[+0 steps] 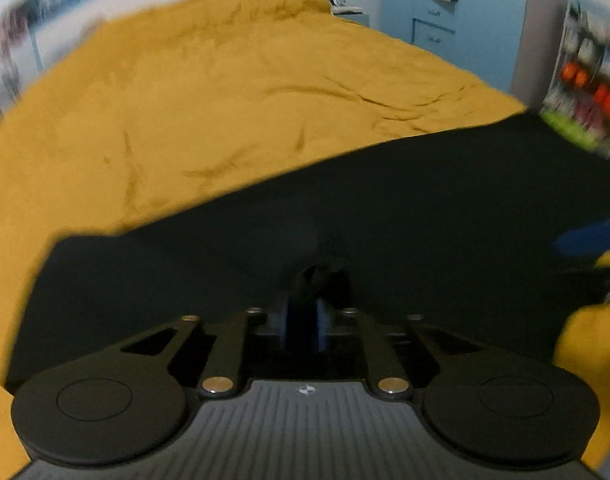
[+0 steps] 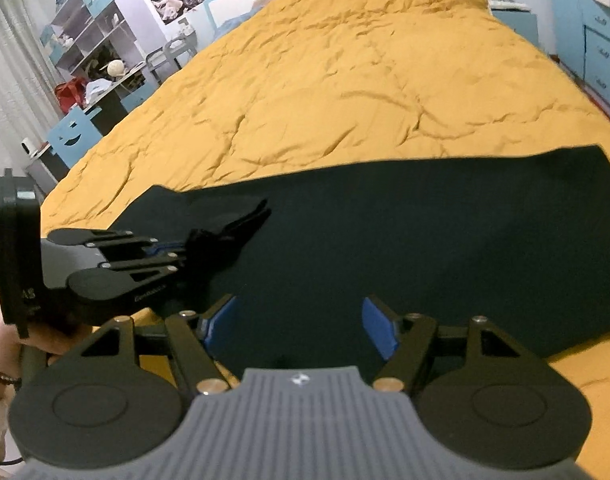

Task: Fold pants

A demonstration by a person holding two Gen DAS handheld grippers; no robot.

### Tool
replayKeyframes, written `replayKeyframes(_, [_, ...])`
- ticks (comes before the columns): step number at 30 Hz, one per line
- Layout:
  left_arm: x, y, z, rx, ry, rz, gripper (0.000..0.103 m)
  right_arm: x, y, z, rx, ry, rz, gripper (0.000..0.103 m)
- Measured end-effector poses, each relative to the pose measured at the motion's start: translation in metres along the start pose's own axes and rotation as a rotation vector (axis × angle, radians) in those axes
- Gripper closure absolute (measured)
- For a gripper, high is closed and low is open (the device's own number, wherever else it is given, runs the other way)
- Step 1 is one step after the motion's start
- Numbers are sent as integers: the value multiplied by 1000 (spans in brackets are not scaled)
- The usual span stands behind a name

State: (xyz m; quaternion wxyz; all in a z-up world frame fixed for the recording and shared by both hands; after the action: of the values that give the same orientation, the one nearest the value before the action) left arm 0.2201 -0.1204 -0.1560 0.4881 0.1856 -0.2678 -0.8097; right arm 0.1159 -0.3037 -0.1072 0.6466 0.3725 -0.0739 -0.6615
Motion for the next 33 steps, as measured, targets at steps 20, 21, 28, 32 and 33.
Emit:
replayKeyframes(20, [-102,-3,9,79,-91,505,77,-26,24,-91,-116,249,-347,56])
replayKeyframes(21, [-103,-4,7,79,-82,512,77,-24,23,-99,-129,254,-383,57])
replayKeyframes(28, [-114,0,6,103,-68,542,77,-20,27,-145,-173,285,-516,83])
replayKeyframes(32, [-119,-2,7,107,-72,561,77,-23,30,-162,-188,283,-544,99])
replayKeyframes(33, [-119,-3,8,107,-71,564,77,-24,30,-164,-185,283,-545,100])
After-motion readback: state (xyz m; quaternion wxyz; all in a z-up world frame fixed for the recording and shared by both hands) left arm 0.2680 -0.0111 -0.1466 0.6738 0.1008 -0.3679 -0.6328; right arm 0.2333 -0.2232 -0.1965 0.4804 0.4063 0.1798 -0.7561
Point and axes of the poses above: each gripper's, at about its wrist camera, not at the fingertips, and z roughly against the way its jaws point, x to its right, y to its top, the point moved 9 cm from there along -z, roughly the way its jaws point, and after that the axes turned 2 degrees about -z, right-handed, at the moved point
